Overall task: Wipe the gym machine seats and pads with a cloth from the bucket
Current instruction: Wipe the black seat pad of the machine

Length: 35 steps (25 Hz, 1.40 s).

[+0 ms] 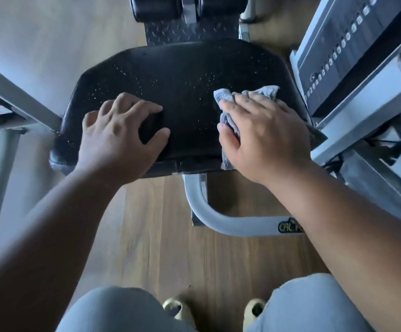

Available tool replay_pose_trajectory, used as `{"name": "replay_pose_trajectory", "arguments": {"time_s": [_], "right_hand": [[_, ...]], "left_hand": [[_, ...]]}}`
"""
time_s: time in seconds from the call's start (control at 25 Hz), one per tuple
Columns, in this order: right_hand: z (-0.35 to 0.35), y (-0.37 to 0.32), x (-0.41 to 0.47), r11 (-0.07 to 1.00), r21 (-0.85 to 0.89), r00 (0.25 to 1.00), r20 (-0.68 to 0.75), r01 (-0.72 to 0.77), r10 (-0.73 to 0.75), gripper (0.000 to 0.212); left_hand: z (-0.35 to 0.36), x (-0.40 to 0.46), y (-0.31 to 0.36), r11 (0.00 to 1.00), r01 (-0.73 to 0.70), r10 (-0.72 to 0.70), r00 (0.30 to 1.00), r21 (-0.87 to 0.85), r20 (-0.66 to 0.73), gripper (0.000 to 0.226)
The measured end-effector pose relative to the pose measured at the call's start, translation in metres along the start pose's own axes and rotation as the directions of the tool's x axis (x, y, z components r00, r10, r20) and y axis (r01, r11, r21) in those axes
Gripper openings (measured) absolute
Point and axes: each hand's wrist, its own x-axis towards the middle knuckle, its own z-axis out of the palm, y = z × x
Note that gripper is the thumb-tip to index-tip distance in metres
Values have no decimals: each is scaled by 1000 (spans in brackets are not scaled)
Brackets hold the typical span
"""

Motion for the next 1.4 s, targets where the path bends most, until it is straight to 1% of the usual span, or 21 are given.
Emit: {"name": "replay_pose_trajectory", "arguments": {"time_s": [0.08, 0.2, 0.28, 0.4, 0.52, 0.6, 0.68, 0.72, 0.76, 0.8, 0.88, 0.96, 1.0, 1.04, 1.08, 1.16, 1.2, 1.24, 1.28, 1.32, 1.4], "right_hand": [[5, 0, 2, 1000, -11, 999, -41, 23, -24, 47], [4, -2, 3, 999, -26, 999, -31, 31, -32, 50], [1, -2, 0, 996, -89, 1000, -6, 26, -27, 51], [10, -30, 8, 987, -143, 995, -51, 79, -87, 49], [15, -58, 1, 981, -79, 984, 39, 178, -176, 50], [2, -35, -9, 980, -54, 978, 89, 193, -188, 50], [-14, 4, -12, 999, -49, 993, 121, 16, -10, 46], [-21, 16, -4, 993, -67, 980, 168, -98, 108, 42], [-22, 21, 9, 986, -89, 961, 227, -143, 160, 38], [-18, 12, 20, 990, -57, 960, 245, -128, 139, 35], [-8, -31, 24, 997, -31, 965, 253, 74, -64, 34], [-3, -46, 9, 986, -6, 972, 166, 167, -164, 41], [-6, -40, -5, 986, 18, 978, 132, 164, -165, 42], [-15, -27, -16, 992, 16, 983, 130, 126, -127, 43], [-22, -4, -22, 1000, -4, 987, 160, 23, -22, 42], [-33, 26, -4, 964, -94, 920, 288, -249, 266, 38], [-33, 29, 10, 950, -120, 894, 321, -290, 313, 35], [-29, 18, 22, 962, -51, 912, 306, -269, 272, 30], [-19, 1, 25, 987, -11, 937, 312, -160, 156, 29], [-9, -16, 24, 1000, 17, 952, 305, -6, 1, 32], [-10, -31, 9, 994, 31, 957, 266, 107, -111, 43]], "left_hand": [[3, 0, 0, 1000, -1, 1, 1000, 13, -18, 48], [9, 0, -3, 999, -7, 10, 998, 44, -66, 52], [13, -1, -5, 996, -3, 11, 996, 85, -86, 53], [14, 2, -5, 997, -9, 16, 994, 73, -109, 49], [13, 0, -6, 997, -23, 28, 997, 71, -69, 58], [11, 0, -7, 999, -23, 26, 997, 46, -67, 63], [14, 0, -8, 998, -18, 22, 997, 55, -71, 63], [16, 0, -8, 998, -27, 32, 996, 65, -81, 62], [16, 1, -7, 997, -35, 41, 995, 71, -91, 61], [16, 2, -8, 997, -37, 44, 995, 70, -94, 61], [16, 1, -9, 997, -28, 34, 996, 72, -85, 61], [14, 0, -11, 998, -23, 28, 997, 63, -75, 64], [14, -1, -11, 998, -27, 31, 997, 63, -74, 64], [15, -1, -11, 997, -31, 36, 996, 65, -76, 64], [16, -2, -11, 997, -33, 39, 996, 66, -82, 63], [17, -3, -11, 997, -39, 46, 993, 66, -109, 61], [17, -2, -11, 997, -46, 53, 992, 68, -112, 60], [17, -2, -10, 996, -50, 57, 993, 74, -102, 61], [16, -2, -11, 996, -51, 58, 994, 78, -95, 62], [16, -3, -11, 995, -50, 57, 994, 81, -90, 62], [15, -4, -11, 996, -42, 49, 995, 78, -88, 60]]}}
